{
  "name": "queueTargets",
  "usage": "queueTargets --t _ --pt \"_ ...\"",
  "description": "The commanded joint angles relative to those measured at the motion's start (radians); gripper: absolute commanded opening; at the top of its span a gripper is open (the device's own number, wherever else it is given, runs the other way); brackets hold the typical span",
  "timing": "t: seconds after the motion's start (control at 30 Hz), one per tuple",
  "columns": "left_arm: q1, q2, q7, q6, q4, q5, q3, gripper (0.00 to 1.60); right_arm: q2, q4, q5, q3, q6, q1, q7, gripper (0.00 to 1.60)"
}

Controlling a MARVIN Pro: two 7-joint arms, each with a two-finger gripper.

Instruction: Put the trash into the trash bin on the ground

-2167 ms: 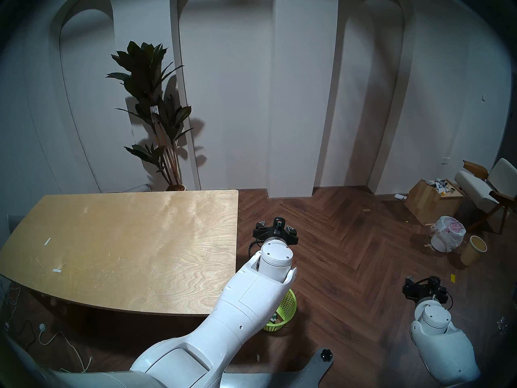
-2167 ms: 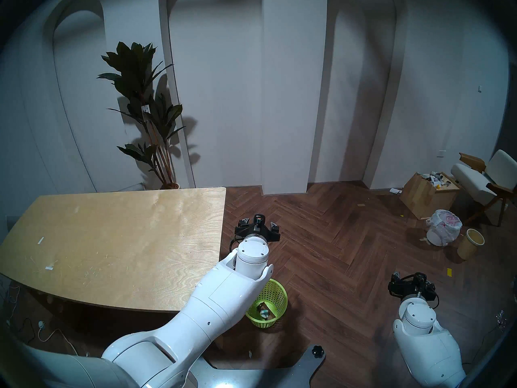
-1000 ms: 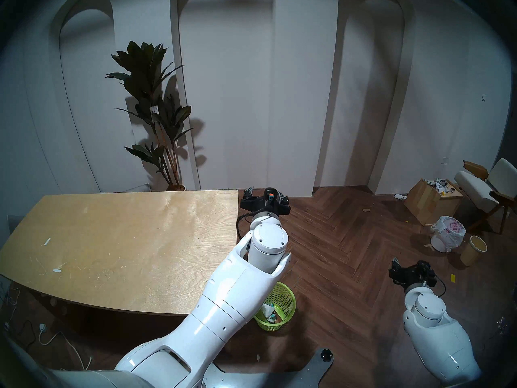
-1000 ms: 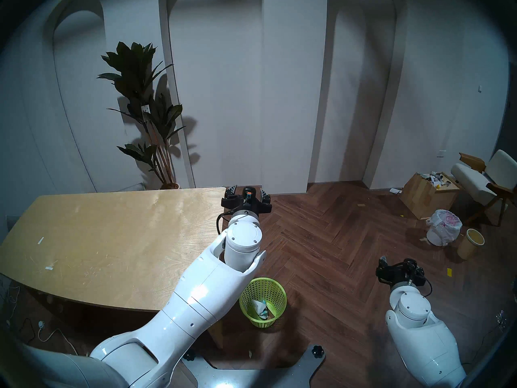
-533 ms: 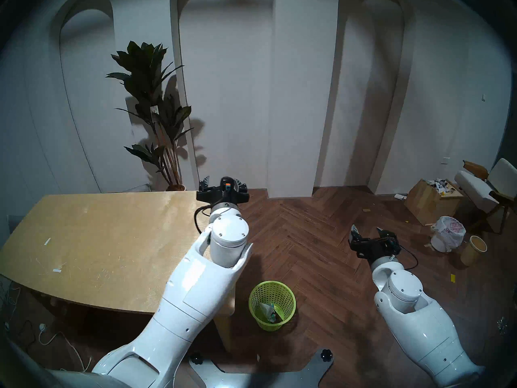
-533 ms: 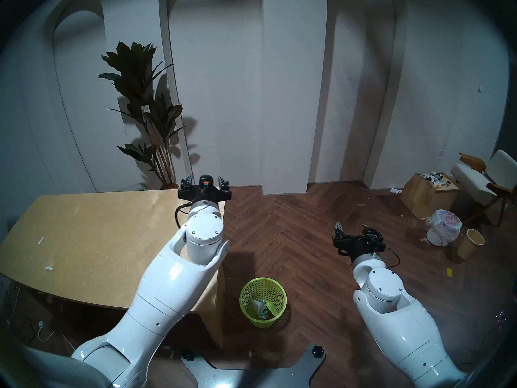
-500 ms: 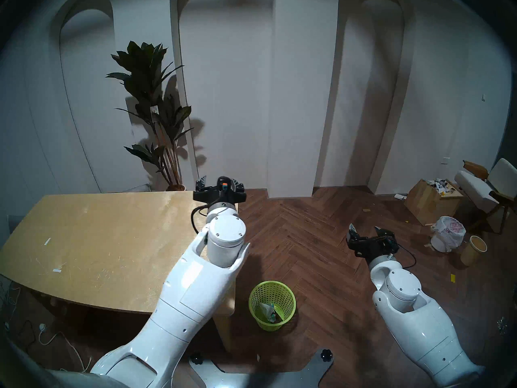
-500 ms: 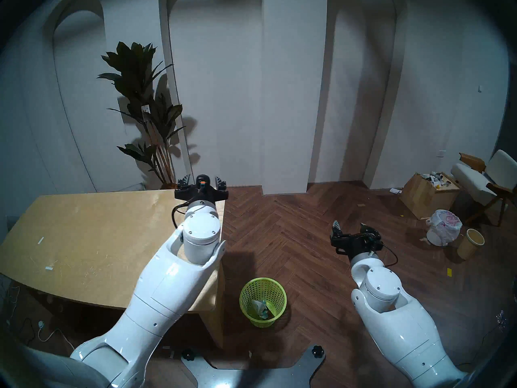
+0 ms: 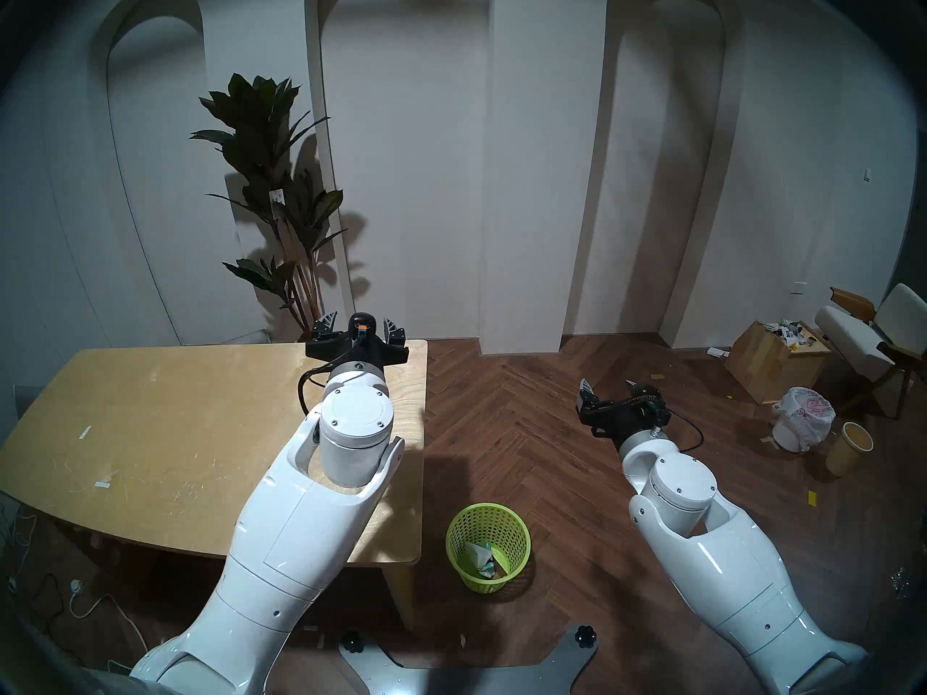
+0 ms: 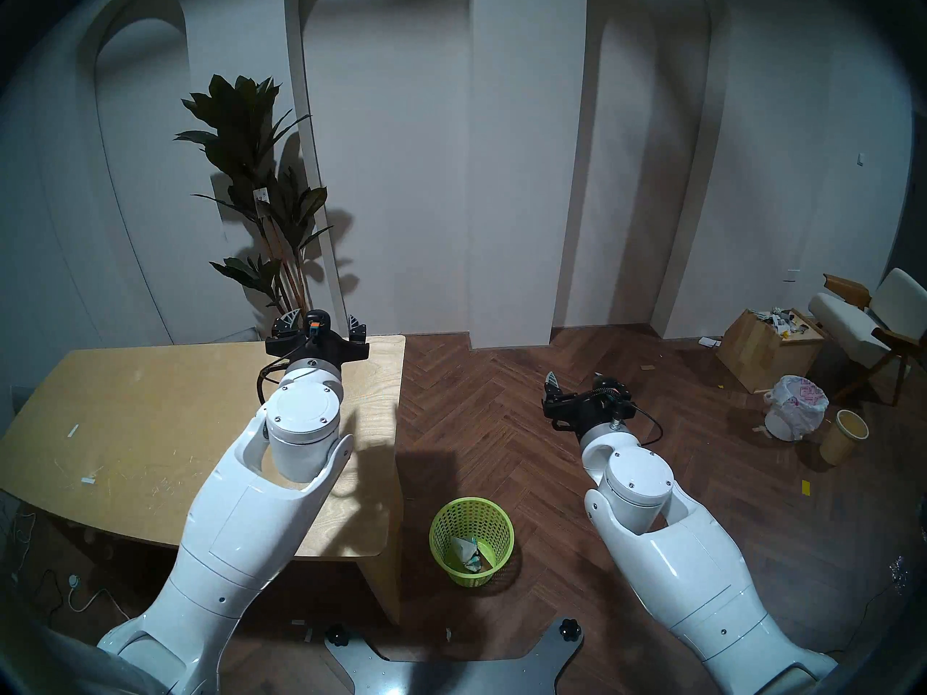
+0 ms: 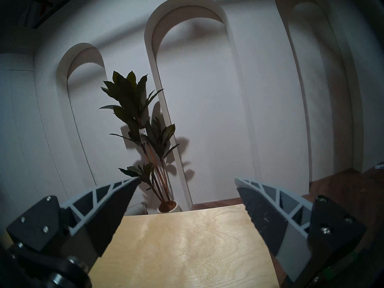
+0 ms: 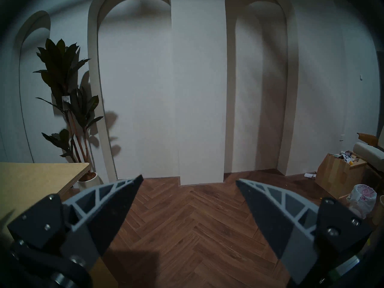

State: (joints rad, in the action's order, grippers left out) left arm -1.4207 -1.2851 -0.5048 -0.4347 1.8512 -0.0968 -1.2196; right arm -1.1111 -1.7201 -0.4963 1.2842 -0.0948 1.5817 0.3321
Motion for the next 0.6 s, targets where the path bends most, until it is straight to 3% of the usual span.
queueTargets --t 0.0,0.33,0.53,0.57 --pt "-0.032 0.071 0.072 -0.049 0.111 -0.037 -0.031 1.6 -0.075 0.036 0.036 -0.023 -0.027 -0.108 0.023 1.6" --pt "-0.086 0.163 0.211 -0.172 0.219 -0.133 -0.093 1.6 -0.151 0.152 0.103 -0.051 -0.069 -0.213 0.076 1.6" --pt "-0.067 0.185 0.271 -0.154 0.141 -0.162 -0.121 1.6 -0.186 0.226 0.143 -0.066 -0.073 -0.274 0.108 1.6" --pt "-0.048 0.177 0.271 -0.134 0.087 -0.156 -0.12 1.6 -0.188 0.249 0.145 -0.076 -0.072 -0.294 0.116 1.6"
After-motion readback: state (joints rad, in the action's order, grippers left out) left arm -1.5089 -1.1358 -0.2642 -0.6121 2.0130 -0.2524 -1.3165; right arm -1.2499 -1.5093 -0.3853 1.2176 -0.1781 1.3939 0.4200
